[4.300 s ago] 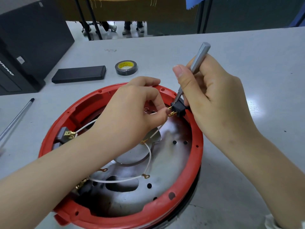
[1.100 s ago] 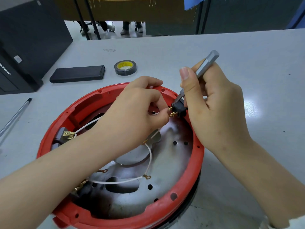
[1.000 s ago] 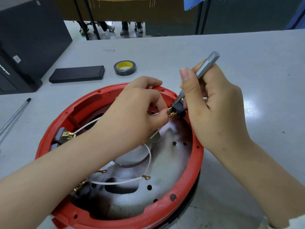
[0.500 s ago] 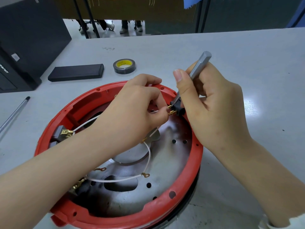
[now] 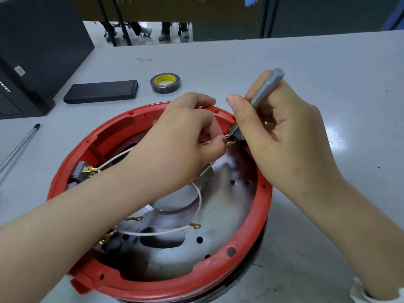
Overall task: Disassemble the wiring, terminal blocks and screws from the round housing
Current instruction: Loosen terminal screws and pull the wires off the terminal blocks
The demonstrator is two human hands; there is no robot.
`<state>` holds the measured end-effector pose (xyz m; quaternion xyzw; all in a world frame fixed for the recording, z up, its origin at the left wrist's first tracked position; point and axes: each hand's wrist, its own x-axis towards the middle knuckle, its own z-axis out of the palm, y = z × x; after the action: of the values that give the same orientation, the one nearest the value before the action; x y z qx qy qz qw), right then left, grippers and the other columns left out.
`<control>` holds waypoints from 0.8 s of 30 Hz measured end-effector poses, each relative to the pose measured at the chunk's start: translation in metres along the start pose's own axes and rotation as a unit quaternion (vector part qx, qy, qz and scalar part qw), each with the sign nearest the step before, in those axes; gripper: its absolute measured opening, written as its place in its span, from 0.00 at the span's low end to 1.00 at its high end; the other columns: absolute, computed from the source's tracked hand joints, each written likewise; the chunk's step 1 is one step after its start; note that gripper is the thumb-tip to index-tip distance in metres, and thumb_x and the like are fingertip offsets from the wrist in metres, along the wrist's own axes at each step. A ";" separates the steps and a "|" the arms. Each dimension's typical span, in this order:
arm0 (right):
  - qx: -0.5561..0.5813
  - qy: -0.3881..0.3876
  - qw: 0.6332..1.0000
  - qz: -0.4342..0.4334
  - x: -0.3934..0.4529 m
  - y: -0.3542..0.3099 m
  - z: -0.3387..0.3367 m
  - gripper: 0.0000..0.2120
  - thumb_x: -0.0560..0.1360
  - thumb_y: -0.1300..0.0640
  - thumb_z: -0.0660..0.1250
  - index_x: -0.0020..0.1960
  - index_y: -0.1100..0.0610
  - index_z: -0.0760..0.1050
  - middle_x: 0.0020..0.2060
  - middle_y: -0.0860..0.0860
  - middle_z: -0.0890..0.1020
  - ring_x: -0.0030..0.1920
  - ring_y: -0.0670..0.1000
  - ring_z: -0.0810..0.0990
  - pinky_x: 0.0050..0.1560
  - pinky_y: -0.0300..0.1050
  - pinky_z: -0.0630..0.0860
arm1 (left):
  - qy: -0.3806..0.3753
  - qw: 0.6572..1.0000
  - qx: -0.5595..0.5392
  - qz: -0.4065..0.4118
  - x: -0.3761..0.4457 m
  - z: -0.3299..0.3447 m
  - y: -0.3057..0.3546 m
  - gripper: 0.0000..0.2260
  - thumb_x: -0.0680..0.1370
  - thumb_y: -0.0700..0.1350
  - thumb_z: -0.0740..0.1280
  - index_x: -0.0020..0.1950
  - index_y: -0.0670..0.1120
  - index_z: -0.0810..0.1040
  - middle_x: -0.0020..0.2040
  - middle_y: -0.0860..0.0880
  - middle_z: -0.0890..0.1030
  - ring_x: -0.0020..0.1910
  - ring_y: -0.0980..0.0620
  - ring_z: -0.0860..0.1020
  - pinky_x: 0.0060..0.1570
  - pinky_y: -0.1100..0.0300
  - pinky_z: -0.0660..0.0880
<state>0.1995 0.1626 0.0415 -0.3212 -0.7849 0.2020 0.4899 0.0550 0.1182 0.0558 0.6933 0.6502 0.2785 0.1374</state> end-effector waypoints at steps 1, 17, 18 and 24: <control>0.008 -0.004 1.000 0.010 0.000 0.000 0.000 0.11 0.79 0.51 0.63 0.40 0.53 0.68 0.26 0.51 0.75 0.29 0.52 0.74 0.30 0.42 0.69 | 0.001 1.000 0.001 0.003 0.000 0.000 0.000 0.09 0.74 0.43 0.67 0.34 0.50 0.75 0.65 0.51 0.71 0.52 0.62 0.68 0.52 0.75 0.64; -0.028 0.004 0.998 -0.048 0.000 0.001 -0.002 0.11 0.80 0.52 0.61 0.40 0.55 0.68 0.26 0.49 0.71 0.29 0.52 0.69 0.28 0.39 0.65 | 0.019 0.998 0.040 0.048 0.000 0.004 -0.003 0.12 0.75 0.44 0.65 0.34 0.53 0.68 0.64 0.47 0.72 0.62 0.55 0.70 0.58 0.65 0.66; -0.031 0.001 0.998 -0.050 0.000 0.001 -0.002 0.11 0.80 0.52 0.61 0.40 0.54 0.67 0.26 0.49 0.70 0.29 0.51 0.69 0.28 0.39 0.65 | 0.018 0.998 0.042 0.049 0.000 0.004 -0.003 0.12 0.75 0.43 0.65 0.34 0.53 0.68 0.63 0.46 0.72 0.62 0.54 0.71 0.58 0.64 0.67; -0.011 -0.017 1.000 -0.013 0.000 0.002 -0.002 0.12 0.80 0.49 0.61 0.41 0.55 0.69 0.27 0.51 0.75 0.30 0.52 0.73 0.31 0.48 0.70 | 0.011 0.998 0.049 0.043 0.001 0.002 -0.001 0.12 0.74 0.42 0.66 0.32 0.51 0.68 0.62 0.45 0.72 0.63 0.50 0.71 0.60 0.60 0.68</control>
<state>0.2019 0.1642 0.0414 -0.3129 -0.7996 0.1923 0.4751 0.0551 0.1199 0.0533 0.7238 0.6337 0.2598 0.0843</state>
